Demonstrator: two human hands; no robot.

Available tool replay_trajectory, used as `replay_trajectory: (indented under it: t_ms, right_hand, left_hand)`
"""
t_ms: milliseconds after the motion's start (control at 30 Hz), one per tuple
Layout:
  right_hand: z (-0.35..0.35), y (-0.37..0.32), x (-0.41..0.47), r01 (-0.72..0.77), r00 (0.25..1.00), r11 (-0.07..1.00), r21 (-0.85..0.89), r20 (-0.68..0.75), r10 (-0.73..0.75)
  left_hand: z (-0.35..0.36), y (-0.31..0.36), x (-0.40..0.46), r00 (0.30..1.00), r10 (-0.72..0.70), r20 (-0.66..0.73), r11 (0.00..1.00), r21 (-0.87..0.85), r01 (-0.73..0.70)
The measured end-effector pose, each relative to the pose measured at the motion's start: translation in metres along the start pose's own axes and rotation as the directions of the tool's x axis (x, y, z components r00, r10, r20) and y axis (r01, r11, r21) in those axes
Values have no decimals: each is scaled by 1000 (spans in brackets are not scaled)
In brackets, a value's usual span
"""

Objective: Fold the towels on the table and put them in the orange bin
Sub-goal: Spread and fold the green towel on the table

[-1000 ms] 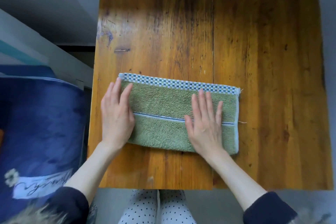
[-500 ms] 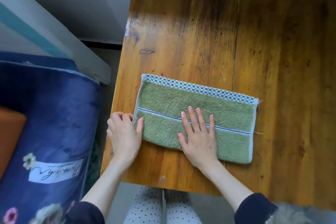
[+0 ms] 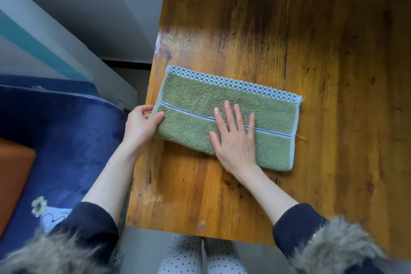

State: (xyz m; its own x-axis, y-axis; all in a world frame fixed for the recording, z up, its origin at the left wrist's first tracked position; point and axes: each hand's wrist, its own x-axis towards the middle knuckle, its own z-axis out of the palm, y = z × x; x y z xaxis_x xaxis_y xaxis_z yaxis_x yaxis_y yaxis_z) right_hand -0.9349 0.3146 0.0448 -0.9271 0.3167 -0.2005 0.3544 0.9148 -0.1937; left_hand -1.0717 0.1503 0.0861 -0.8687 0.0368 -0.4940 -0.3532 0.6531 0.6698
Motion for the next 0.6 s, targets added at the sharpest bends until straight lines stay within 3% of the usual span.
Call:
replay_trajectory:
  t_ms: [67,200,333,400,467,600]
  right_hand:
    - [-1,4,-10,-36,999,999,34,-6,36]
    - [4,18,-18,4,994,999,-55,105,2]
    - [-2,20,-12,37,991,999,11,129,-38]
    - [-9,22,-13,49,990,985,165,125,-70]
    - [-20,28,-18,-14,997,906,424,72,-18]
    - [-41,56,-37,-269,936,603,751,56,348]
  left_hand:
    - [-1,0,0,998,-34,53,998,-53,37]
    - [1,0,-7,996,-15,91,996,-81,23]
    - [4,18,-23,977,215,13,977,4,-215]
    - [11,33,-35,949,314,-17,949,44,-313]
    - [23,51,-52,916,399,-43,915,80,-395]
    - [62,88,-90,845,532,-44,845,77,-528]
